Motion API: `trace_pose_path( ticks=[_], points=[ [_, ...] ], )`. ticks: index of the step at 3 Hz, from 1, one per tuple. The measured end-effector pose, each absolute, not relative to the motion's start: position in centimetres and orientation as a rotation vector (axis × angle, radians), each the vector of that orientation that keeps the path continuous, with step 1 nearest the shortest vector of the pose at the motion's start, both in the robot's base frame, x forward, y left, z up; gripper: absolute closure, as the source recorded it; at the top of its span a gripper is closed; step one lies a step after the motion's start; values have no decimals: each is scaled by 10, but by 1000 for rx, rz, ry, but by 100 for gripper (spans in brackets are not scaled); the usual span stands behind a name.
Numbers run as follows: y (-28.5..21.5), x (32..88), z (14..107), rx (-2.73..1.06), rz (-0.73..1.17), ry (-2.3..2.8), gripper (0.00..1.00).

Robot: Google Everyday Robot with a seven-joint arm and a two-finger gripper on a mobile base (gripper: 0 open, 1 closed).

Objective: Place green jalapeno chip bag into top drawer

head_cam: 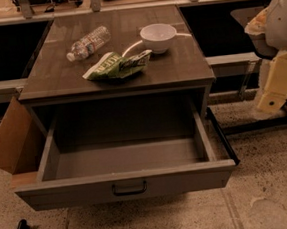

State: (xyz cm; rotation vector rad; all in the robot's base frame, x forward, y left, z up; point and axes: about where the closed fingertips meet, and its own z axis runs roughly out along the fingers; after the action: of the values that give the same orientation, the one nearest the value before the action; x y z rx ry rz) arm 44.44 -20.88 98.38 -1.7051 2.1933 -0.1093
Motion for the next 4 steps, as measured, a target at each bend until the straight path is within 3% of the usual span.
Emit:
trace_pose_path(
  ticks=[3, 4],
  points=[
    [-86, 551, 990, -1648, 240, 1871, 0],
    [-86, 551, 990, -1648, 240, 1871, 0]
  ],
)
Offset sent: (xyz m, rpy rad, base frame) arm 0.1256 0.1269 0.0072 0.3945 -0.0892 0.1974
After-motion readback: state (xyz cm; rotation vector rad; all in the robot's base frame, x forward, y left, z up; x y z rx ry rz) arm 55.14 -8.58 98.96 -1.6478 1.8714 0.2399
